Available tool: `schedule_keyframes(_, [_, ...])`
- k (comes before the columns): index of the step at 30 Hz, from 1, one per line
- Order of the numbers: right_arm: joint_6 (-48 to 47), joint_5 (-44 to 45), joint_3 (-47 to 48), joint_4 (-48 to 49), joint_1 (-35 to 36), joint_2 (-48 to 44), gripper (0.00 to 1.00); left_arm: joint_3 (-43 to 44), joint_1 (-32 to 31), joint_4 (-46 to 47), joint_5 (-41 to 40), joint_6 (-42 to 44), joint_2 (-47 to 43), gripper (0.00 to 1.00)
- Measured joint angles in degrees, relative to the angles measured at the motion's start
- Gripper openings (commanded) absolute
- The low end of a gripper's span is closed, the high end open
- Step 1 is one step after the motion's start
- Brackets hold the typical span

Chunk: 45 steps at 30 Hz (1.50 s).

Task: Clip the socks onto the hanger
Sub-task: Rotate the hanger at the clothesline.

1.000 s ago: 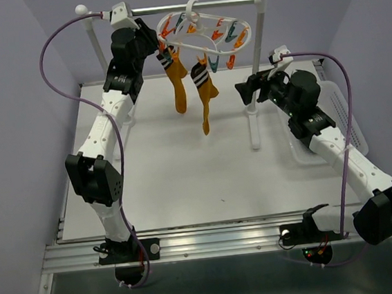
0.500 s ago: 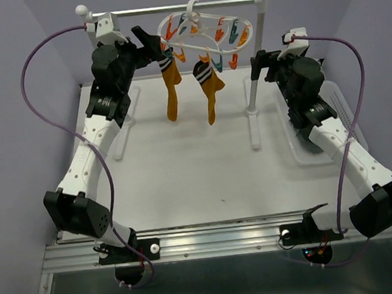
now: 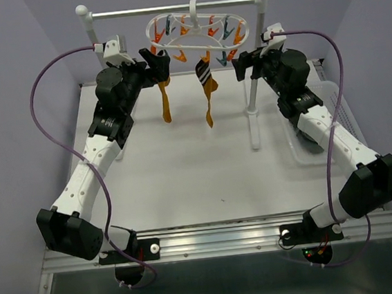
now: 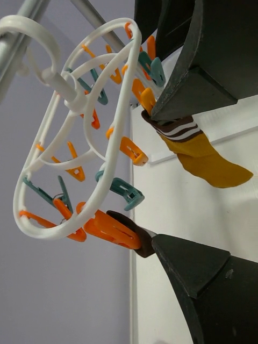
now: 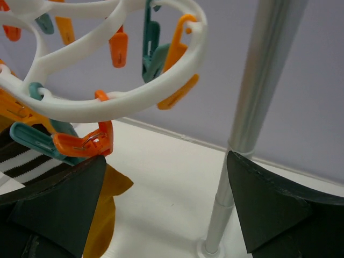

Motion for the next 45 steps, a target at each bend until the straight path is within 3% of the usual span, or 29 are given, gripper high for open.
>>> schedule_keyframes(7, [-3.1,-11.0,0.1,4.1,0.0,3.1,1.0,-2.2,-0.3,-0.2,0.2,0.2,-0.9,0.99])
schedule_keyframes(10, [-3.2,-15.4,0.1,6.5,0.0,3.0,0.95,-2.5,-0.4,-0.2,0.2,0.4,-1.6,0.99])
schedule_keyframes(14, [-3.2,-21.1,0.1,9.3,0.0,3.0,0.66,-2.5,-0.4,-0.2,0.4,0.5,-1.8,0.99])
schedule_keyframes(18, [-2.8,-24.6,0.2,10.4,0.0,3.2,0.46,-2.5,-0.5,-0.3,0.4,0.5,-1.7,0.99])
schedule_keyframes(29, [2.6,-34.0,1.2,10.9,0.0,4.2,0.24,-2.5,-0.7,-0.5,-0.3,0.5,-1.7,0.99])
schedule_keyframes(38, [9.0,-36.8,5.2,11.4,4.2,8.7,0.25,-4.0,-0.7,-0.8,-1.4,0.5,-2.4,0.99])
schedule_keyframes(45, [9.7,-28.3,4.6,13.2,14.5,8.9,0.29,-7.0,-0.7,-1.7,-4.2,0.4,-4.8,0.99])
